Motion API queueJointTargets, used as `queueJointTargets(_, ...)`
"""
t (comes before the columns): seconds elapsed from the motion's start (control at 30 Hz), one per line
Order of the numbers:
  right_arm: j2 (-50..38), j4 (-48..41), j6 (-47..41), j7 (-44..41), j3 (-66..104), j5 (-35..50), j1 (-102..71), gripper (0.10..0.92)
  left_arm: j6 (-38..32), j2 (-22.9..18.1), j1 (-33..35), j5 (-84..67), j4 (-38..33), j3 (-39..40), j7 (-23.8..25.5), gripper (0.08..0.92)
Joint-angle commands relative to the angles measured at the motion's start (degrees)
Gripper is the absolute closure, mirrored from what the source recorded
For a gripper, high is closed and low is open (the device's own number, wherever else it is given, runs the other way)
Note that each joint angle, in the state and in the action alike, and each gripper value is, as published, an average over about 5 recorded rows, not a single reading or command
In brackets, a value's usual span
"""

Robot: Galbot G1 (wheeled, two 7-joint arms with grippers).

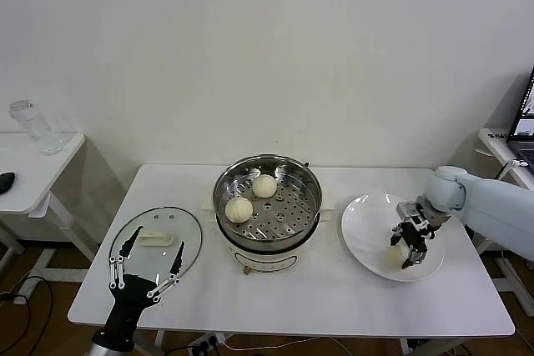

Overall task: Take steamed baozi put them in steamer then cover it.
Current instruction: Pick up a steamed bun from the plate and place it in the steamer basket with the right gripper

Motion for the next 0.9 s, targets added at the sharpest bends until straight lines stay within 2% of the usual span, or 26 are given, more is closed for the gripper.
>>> queueJointTargets(0.03,1.5,2.8,4.2,-2.4,-3.5,1.2,14.9,0.366,-0.1,0.2,0.0,0.0,-0.3,0.1,0.0,0.177)
queueJointTargets(0.17,6.0,4.0,11.2,-3.5,-6.4,2.2,26.6,0.367,-0.1,0.3,-0.1,0.0,-0.5,0.4,0.0,0.177)
queueJointTargets(0.4,17.4,9.8,21.3,-3.4,-7.9,2.2,36.9,0.364,-0.2,0.3,0.2,0.1,-0.9,0.7,0.0,0.177)
queueJointTargets(0.6,24.1,15.8,24.2,-2.0,-6.0,-0.4,35.3,0.364,-0.6,0.3,0.8,0.1,-1.2,0.4,0.0,0.177)
queueJointTargets(0.9,28.1,20.3,29.7,2.1,-6.8,-12.2,28.3,0.371,-0.9,0.2,0.7,-0.1,-1.1,0.2,-0.1,0.177)
